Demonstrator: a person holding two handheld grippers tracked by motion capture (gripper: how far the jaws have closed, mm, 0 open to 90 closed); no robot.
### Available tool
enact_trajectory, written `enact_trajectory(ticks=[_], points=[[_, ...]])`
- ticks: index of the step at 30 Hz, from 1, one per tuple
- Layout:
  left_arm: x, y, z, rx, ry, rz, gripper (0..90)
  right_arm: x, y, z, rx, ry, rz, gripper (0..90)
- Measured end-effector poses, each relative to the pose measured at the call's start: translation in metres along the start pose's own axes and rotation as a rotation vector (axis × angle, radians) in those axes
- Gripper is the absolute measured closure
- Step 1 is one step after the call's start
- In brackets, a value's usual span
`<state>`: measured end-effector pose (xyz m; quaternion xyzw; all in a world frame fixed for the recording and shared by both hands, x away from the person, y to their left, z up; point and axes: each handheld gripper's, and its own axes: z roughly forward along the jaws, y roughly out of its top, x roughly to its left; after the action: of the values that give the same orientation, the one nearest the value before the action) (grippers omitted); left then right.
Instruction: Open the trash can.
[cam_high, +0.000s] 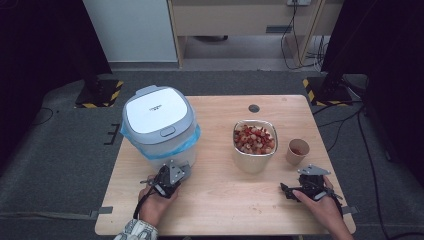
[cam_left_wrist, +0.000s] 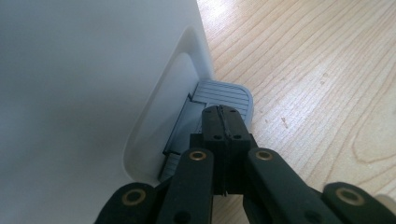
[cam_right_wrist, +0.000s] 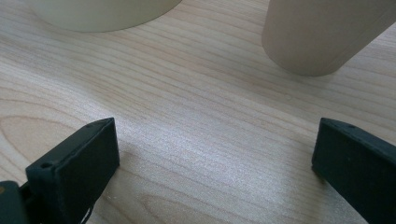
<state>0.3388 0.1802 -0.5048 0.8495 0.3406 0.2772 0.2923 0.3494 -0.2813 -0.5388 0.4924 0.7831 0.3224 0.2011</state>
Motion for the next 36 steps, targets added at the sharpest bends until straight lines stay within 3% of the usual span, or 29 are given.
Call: enact_trajectory(ticks=[9,13,18,26,28,36], points=[[-0.002,0.0,0.001,0.005,0.012,0.011,89.8,-0.001,-0.001,0.0,-0.004,-0.001,-0.003,1.1],[-0.003,0.0,0.001,0.007,0.015,0.016,89.9,-0.004,-0.001,-0.002,0.004,0.02,-0.019,2.4],[-0.003,0.0,0.002,0.013,0.014,0.014,89.9,-0.01,0.0,-0.008,0.004,0.009,-0.042,6.3],[-0.004,-0.001,0.005,0.026,0.006,0.017,89.9,-0.016,0.006,-0.016,-0.08,-0.038,-0.012,6.0],[-0.004,-0.002,0.007,0.033,0.002,0.015,89.9,-0.018,0.009,-0.02,-0.124,-0.062,0.015,5.7],[-0.005,-0.003,0.011,0.051,-0.004,0.021,90.0,-0.027,0.016,-0.024,-0.213,-0.094,0.092,6.5]])
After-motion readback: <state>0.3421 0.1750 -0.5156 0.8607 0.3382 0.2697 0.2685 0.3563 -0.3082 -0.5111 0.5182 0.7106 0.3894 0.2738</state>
